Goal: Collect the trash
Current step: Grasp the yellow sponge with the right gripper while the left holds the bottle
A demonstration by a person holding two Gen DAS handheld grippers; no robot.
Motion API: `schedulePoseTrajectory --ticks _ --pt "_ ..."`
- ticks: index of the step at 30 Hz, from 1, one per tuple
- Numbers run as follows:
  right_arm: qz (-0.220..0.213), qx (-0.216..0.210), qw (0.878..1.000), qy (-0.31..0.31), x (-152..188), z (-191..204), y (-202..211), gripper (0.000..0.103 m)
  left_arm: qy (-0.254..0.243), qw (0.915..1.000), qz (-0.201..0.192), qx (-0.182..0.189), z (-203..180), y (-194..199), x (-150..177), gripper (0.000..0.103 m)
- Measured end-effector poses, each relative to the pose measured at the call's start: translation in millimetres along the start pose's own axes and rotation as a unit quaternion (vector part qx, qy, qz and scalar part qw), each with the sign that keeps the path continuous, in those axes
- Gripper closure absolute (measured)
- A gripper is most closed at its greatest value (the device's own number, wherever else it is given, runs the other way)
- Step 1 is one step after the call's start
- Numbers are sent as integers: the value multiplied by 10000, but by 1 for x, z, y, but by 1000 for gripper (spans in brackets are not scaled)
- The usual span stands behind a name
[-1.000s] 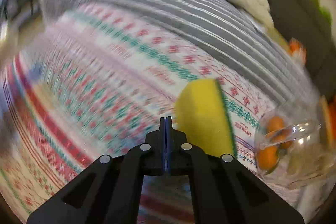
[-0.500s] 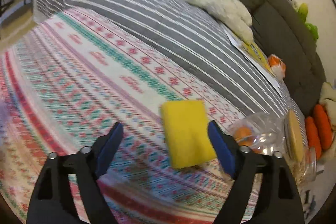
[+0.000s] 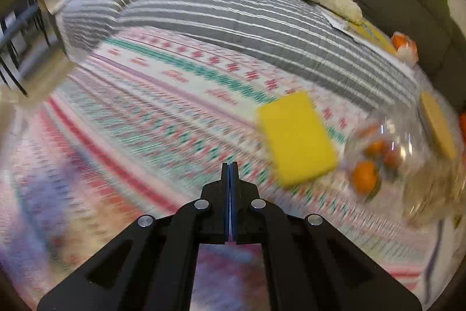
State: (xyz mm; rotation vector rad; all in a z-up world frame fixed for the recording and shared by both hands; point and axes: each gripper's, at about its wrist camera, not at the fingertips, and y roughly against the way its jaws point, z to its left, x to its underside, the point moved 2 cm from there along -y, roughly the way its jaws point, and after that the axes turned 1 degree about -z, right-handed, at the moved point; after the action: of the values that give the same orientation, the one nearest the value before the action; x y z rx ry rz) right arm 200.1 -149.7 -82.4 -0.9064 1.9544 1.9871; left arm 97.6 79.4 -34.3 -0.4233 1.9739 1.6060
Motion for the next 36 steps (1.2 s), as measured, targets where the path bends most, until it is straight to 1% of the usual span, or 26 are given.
schedulePoseTrajectory --ticks 3,5,8,10,11,13,14,16,17,19,20,21,22,23,24,25,26,27,28,29,30,31,32,33,35,36 --pt "-147 -415 9984 -344 18 12 30 103 112 9999 -69 87 -4 13 9 67" --pt "-224 -605 9969 -453 28 23 49 103 176 9997 -124 139 -6 22 16 69" --pt "-342 -712 9957 -483 44 41 76 103 182 9994 -244 180 -9 36 25 76" --pt "-400 -798 9940 -634 58 47 90 103 156 9994 -195 248 -10 39 31 76" --pt "-369 -870 9929 -722 63 48 93 103 149 9994 -84 309 -10 37 35 76" --pt "-244 -963 9898 -1023 79 47 96 102 245 9989 255 318 -3 26 46 70" --pt "-176 -1024 9868 -1240 91 44 96 102 351 9982 409 247 2 20 50 62" --pt "30 -1019 9820 -1588 105 37 92 101 484 9960 712 229 8 9 56 52" --pt "90 -957 9809 -1692 110 32 90 101 529 9941 912 256 9 2 60 46" --pt "73 -723 9824 -1721 117 25 92 98 670 9902 1195 284 8 -12 65 41" --pt "70 -657 9826 -1738 118 22 92 91 678 9888 1292 311 6 -17 67 41" --pt "65 -610 9807 -1857 120 15 90 73 633 9879 1371 349 2 -22 68 41" --pt "48 -580 9785 -1980 120 10 88 60 531 9881 1398 346 -6 -28 67 40" --pt "18 -517 9773 -2054 119 6 87 40 437 9888 1393 297 -12 -32 67 36" --pt "-64 -382 9773 -2082 116 2 86 37 332 9896 1382 222 -18 -36 65 34" --pt "-121 -239 9798 -1979 110 0 83 37 212 9899 1395 102 -24 -43 64 34" --pt "-136 -121 9829 -1835 103 -1 79 34 111 9896 1432 -36 -28 -50 64 34" --pt "-136 50 9864 -1636 94 -1 73 28 63 9891 1467 -113 -29 -56 63 34" --pt "-127 205 9885 -1491 86 -2 69 26 11 9880 1536 -173 -31 -64 64 36" --pt "-116 456 9907 -1275 74 -3 60 26 -18 9871 1596 -158 -32 -68 65 45" --pt "-97 609 9920 -1102 64 -5 52 26 -42 9859 1671 -113 -33 -73 67 59" --pt "-56 742 9929 -923 54 -5 44 26 -67 9843 1762 -67 -33 -79 69 64" --pt "43 917 9936 -655 39 -3 30 26 -129 9853 1698 -137 -32 -81 69 69" --pt "117 1044 9934 -452 27 -3 19 26 -185 9864 1628 -152 -33 -81 68 69" --pt "212 1282 9915 -40 2 0 -4 26 -68 9871 1602 -15 -26 -80 66 69" --pt "266 1349 9904 127 -9 2 -13 26 -19 9882 1534 -36 -21 -77 63 69"
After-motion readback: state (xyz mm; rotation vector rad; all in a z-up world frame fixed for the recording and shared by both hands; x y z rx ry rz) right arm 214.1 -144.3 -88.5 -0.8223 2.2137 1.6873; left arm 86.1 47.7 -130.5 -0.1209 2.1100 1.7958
